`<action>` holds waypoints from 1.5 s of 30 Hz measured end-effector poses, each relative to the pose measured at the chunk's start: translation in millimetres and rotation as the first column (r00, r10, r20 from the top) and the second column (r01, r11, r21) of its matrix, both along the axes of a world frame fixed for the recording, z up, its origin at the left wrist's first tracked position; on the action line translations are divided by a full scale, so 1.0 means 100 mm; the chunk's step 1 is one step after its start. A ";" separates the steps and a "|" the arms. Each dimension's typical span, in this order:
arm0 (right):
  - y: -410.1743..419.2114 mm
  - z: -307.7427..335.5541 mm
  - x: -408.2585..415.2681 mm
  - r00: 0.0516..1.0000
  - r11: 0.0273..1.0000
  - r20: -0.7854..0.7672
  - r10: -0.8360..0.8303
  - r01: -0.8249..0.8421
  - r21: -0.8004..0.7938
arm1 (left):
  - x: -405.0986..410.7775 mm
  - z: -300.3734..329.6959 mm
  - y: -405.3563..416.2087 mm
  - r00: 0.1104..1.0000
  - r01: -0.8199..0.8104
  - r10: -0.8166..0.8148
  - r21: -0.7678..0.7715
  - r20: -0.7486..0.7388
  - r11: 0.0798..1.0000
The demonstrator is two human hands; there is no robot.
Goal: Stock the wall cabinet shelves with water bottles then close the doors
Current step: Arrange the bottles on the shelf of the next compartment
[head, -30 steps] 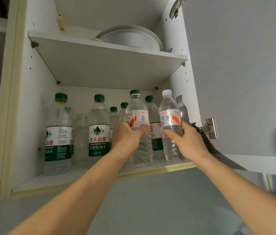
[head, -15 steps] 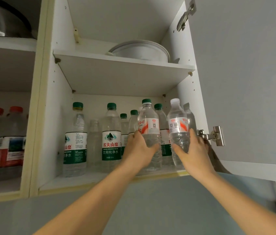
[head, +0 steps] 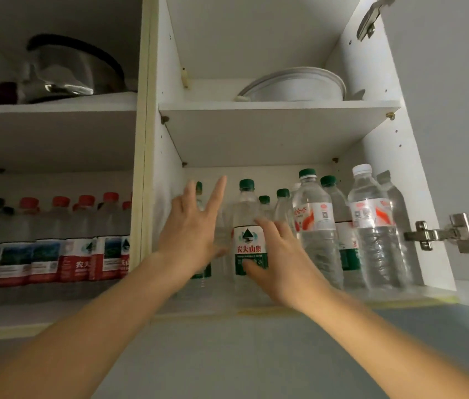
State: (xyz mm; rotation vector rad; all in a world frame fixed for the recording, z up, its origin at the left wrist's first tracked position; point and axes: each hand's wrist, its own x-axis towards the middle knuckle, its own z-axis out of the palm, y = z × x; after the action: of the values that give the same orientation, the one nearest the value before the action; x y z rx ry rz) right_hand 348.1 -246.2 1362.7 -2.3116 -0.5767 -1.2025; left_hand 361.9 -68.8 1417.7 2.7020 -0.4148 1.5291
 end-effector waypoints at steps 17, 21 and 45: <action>-0.01 0.34 0.44 0.811 0.986 -0.562 0.161 -0.115 0.117 | 0.33 0.29 0.04 0.870 -0.211 0.254 0.147 -0.422 0.966; 0.01 0.34 0.51 0.798 0.984 -0.576 0.177 -0.122 0.133 | 0.32 0.28 0.07 0.874 -0.229 0.285 0.184 -0.393 0.956; 0.45 0.45 1.09 0.716 0.985 -0.679 0.163 -0.080 0.152 | 0.62 -0.06 0.12 0.671 -0.689 0.734 0.460 0.110 0.561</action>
State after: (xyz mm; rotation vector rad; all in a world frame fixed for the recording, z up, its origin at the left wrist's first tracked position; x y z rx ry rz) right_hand 456.7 -200.8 1408.0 -2.3457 -0.3540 -0.2274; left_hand 424.3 -57.3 1411.6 3.5999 0.4909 1.5473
